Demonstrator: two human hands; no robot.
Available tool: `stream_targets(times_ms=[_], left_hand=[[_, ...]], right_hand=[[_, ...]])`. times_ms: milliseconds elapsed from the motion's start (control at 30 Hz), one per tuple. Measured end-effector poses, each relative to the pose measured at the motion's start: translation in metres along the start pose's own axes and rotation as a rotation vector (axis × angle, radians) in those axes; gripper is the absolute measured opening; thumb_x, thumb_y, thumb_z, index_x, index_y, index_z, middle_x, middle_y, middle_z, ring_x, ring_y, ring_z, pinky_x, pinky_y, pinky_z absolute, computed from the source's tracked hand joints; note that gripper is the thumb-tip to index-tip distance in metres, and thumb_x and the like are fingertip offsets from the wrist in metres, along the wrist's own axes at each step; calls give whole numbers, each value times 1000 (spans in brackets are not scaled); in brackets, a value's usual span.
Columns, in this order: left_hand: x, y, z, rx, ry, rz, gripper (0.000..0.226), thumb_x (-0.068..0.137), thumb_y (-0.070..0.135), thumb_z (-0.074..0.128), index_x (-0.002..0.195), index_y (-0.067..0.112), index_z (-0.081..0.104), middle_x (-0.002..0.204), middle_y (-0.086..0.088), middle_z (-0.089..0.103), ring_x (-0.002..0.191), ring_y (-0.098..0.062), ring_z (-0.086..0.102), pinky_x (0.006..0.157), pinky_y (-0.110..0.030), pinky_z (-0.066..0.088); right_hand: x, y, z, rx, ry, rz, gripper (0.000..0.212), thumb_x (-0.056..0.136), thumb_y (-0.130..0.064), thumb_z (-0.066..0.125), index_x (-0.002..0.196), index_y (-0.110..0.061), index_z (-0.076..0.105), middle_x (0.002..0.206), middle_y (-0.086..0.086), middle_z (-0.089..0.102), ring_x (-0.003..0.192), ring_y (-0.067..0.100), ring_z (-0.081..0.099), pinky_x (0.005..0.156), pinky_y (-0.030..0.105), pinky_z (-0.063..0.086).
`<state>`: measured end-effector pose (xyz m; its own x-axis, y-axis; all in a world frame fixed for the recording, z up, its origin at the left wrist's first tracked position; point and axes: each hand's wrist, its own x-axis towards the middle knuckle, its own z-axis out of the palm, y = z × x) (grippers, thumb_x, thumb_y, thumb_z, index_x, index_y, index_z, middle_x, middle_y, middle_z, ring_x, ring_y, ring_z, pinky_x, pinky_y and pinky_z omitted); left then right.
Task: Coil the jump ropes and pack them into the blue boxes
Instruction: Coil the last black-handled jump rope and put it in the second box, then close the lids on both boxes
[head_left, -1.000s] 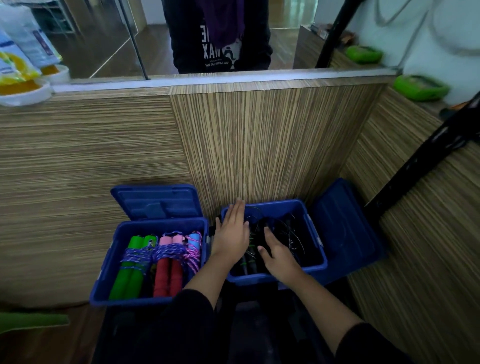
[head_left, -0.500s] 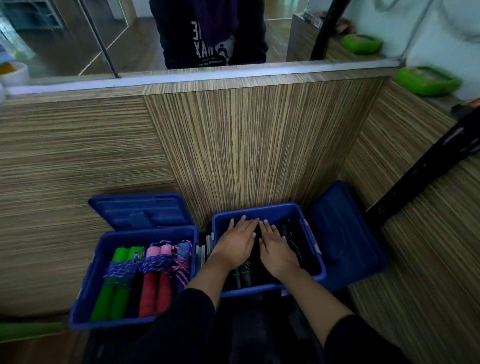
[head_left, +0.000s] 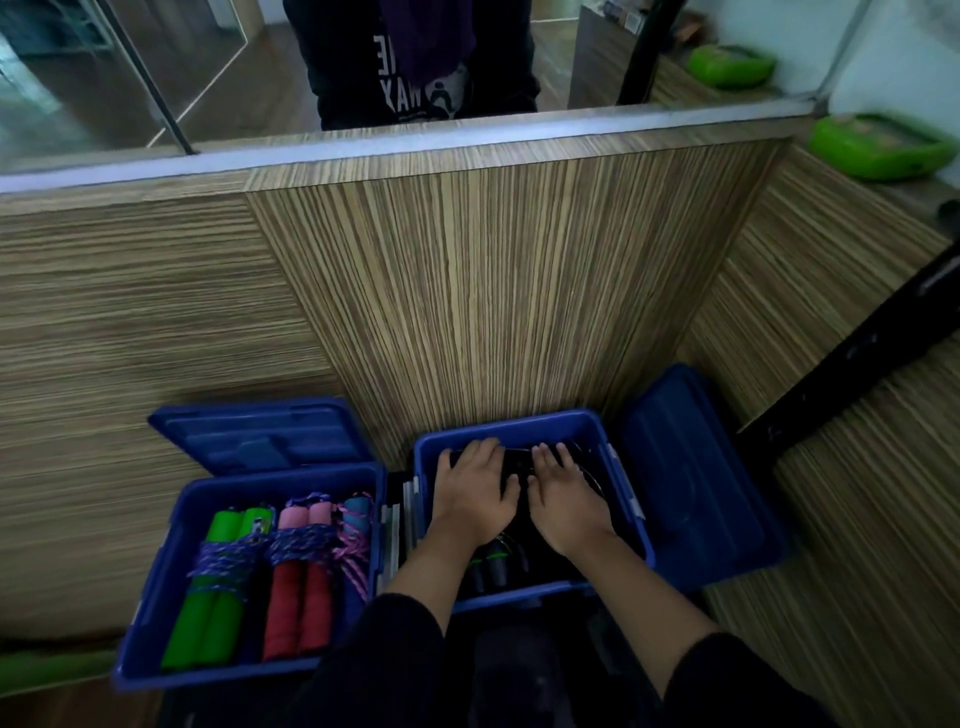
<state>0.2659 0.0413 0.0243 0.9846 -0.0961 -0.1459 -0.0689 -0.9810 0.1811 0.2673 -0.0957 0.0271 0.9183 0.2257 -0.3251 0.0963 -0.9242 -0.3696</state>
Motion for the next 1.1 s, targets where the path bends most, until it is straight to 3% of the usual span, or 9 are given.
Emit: stream_targets(times_ms=[100, 300, 500, 567, 667, 800, 900, 1000, 1100], left_hand=[[-5, -2, 1, -62, 77, 10, 53, 102, 42, 27, 148, 18, 32, 155, 5, 29, 142, -10, 22, 117, -39, 9], [-24, -6, -2, -99, 180, 26, 53, 101, 42, 23, 146, 20, 40, 148, 2, 41, 139, -14, 33, 118, -42, 8], [-60, -19, -7, -54, 286, -63, 51, 92, 36, 32, 117, 10, 68, 116, -5, 68, 108, -22, 64, 99, -55, 43], [-72, -27, -7, -63, 260, -100, 47, 97, 33, 33, 127, 12, 61, 129, -5, 60, 119, -23, 58, 105, -54, 36], [-86, -39, -3, -155, 180, -91, 49, 101, 23, 37, 149, 11, 32, 153, -7, 33, 141, -25, 31, 117, -44, 17], [-98, -46, 7, -226, 177, -118, 53, 101, 17, 37, 150, 3, 22, 158, -11, 19, 146, -26, 19, 118, -32, 18], [-97, -44, 11, -216, 183, -116, 52, 102, 15, 34, 149, -1, 19, 158, -15, 16, 148, -26, 13, 119, -28, 8], [-96, -43, 13, -188, 171, -117, 53, 103, 16, 31, 150, -1, 13, 160, -15, 11, 149, -24, 7, 120, -29, 3], [-97, -43, 14, -172, 141, -130, 55, 104, 21, 30, 151, 2, 10, 161, -12, 6, 149, -23, 7, 121, -31, 7]], right_hand=[[-15, 10, -12, -29, 172, -68, 51, 102, -25, 22, 150, -10, 12, 159, -1, 11, 146, 12, -4, 119, 27, 9], [-38, 17, -44, -342, 277, -32, 60, 98, -22, 34, 150, -8, 7, 159, 5, 4, 146, 21, -11, 116, 46, -11], [-57, 30, -79, -587, 378, 240, 78, 94, -30, 49, 150, -9, -1, 159, 9, -6, 145, 30, -13, 113, 59, -6], [-62, 33, -82, -565, 368, 288, 84, 89, -28, 58, 150, -10, 3, 159, 10, -1, 146, 29, -4, 117, 55, 1], [-68, 32, -84, -559, 368, 270, 88, 87, -22, 63, 151, -14, 2, 159, 9, -2, 146, 28, 6, 118, 49, 8], [-76, 24, -99, -492, 403, 238, 95, 83, -15, 67, 150, -15, 0, 158, 10, -9, 140, 30, 20, 114, 40, 24], [-75, 22, -106, -501, 401, 261, 92, 83, -14, 67, 149, -7, 4, 157, 16, -11, 136, 32, 23, 108, 33, 33], [-71, 24, -108, -497, 465, 316, 73, 84, -13, 65, 143, 4, 24, 152, 24, 19, 131, 36, 31, 104, 34, 36], [-72, 28, -109, -349, 542, 298, 41, 82, -4, 64, 119, 4, 49, 118, 23, 55, 113, 35, 45, 95, 35, 39]])
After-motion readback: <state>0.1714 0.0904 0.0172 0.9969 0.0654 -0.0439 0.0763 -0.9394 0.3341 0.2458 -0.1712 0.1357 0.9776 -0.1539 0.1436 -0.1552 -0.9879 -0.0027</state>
